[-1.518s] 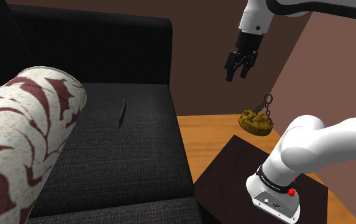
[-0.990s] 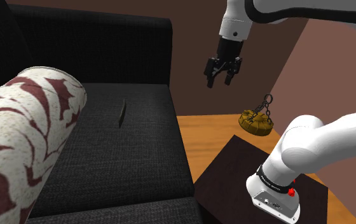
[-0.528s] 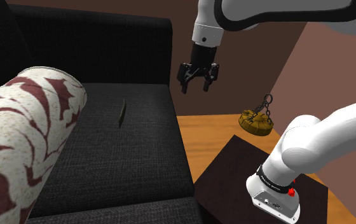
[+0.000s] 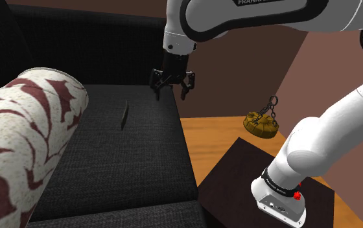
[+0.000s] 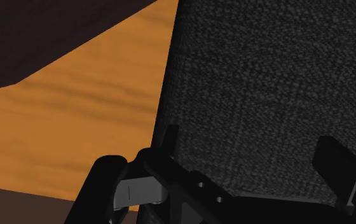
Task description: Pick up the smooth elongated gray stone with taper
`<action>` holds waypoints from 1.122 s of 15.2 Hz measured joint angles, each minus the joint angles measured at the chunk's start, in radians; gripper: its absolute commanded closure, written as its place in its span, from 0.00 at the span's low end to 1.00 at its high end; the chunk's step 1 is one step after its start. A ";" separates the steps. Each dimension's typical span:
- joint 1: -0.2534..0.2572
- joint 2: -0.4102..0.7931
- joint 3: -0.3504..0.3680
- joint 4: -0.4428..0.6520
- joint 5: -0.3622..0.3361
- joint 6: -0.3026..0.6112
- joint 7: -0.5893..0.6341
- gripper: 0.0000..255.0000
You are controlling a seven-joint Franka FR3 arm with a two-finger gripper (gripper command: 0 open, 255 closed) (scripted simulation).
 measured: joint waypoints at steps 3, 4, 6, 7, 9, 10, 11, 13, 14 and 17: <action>0.004 0.114 0.044 0.091 -0.025 0.032 0.102 0.00; 0.006 0.153 0.056 0.122 -0.036 0.043 0.135 0.00; 0.014 0.228 0.077 0.185 -0.062 0.057 0.203 0.00; 0.018 0.267 0.085 0.213 -0.077 0.070 0.234 0.00; 0.031 0.354 0.096 0.306 -0.113 0.065 0.300 0.00; 0.042 0.398 0.100 0.353 -0.132 0.061 0.334 0.00; 0.051 0.441 0.101 0.394 -0.150 0.063 0.361 0.00; 0.064 0.489 0.102 0.437 -0.170 0.067 0.396 0.00; 0.066 0.493 0.102 0.431 -0.172 0.078 0.400 0.00; 0.068 0.505 0.101 0.406 -0.176 0.113 0.403 0.00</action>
